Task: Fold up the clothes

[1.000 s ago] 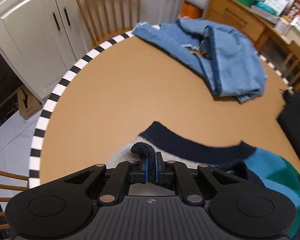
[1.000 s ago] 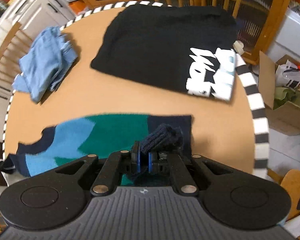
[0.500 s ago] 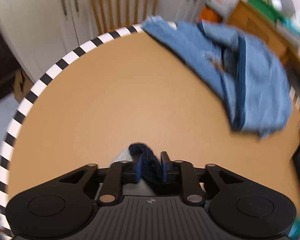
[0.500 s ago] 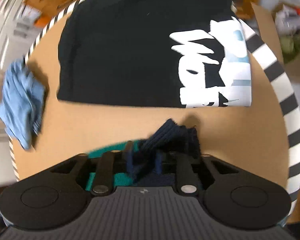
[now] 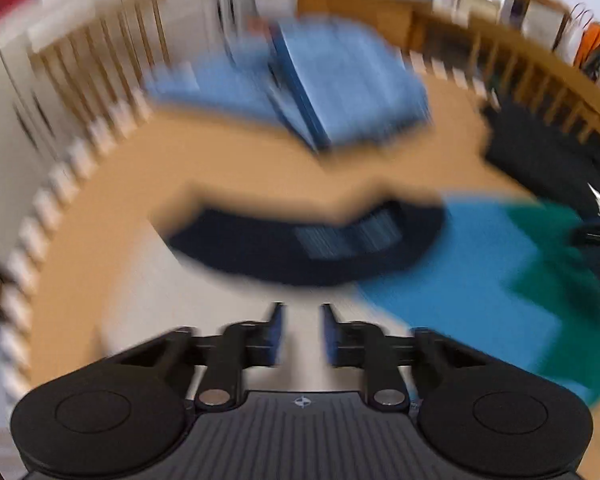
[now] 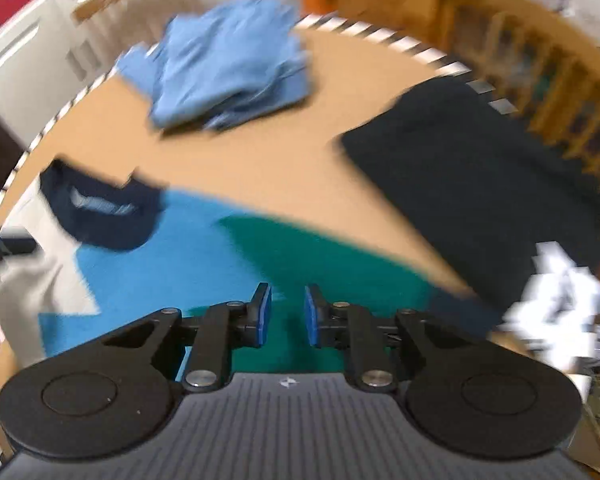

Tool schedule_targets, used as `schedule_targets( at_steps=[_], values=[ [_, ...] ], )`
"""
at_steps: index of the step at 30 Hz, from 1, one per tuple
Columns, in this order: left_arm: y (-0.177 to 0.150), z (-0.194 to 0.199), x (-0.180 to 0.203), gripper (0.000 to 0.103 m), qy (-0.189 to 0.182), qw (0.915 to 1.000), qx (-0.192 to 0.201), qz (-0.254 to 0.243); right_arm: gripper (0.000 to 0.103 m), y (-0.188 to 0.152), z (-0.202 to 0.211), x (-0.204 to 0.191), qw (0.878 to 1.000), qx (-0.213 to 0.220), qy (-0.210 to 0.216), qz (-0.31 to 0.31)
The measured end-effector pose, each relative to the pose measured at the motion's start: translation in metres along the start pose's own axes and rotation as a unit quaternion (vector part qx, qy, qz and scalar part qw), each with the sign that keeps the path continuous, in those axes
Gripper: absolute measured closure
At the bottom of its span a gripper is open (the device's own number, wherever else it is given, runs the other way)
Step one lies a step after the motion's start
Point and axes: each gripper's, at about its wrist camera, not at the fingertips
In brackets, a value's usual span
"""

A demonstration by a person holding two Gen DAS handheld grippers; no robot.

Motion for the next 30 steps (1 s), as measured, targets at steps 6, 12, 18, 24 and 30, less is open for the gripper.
schedule_targets(
  at_steps=[6, 12, 18, 24, 30],
  values=[
    [-0.015, -0.025, 0.001, 0.096, 0.043, 0.9986, -0.007, 0.031, 0.084, -0.013, -0.034, -0.016, 1.000, -0.005, -0.026, -0.014],
    [-0.013, -0.005, -0.001, 0.094, 0.042, 0.9981, -0.008, 0.045, 0.077, -0.024, -0.005, -0.011, 0.999, 0.001, -0.021, -0.034],
    [-0.039, 0.022, 0.018, 0.089, 0.018, 0.9991, 0.006, 0.037, 0.069, -0.083, 0.047, 0.001, 0.999, 0.028, -0.002, -0.026],
    [-0.066, 0.009, 0.025, 0.083, 0.032, 0.9991, -0.001, 0.028, 0.074, -0.129, 0.032, 0.016, 0.998, -0.002, -0.036, -0.051],
    [-0.070, 0.017, 0.013, 0.083, 0.031, 0.9986, 0.007, 0.042, 0.071, -0.147, 0.049, 0.028, 0.995, 0.004, -0.092, -0.034]
  ],
)
Point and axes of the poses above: each gripper's, at about its wrist camera, not at the fingertips, and z roughly against the way its jaws point, x to its right, y to its top, and after that the axes turned 10 degrees about -y, right-handed
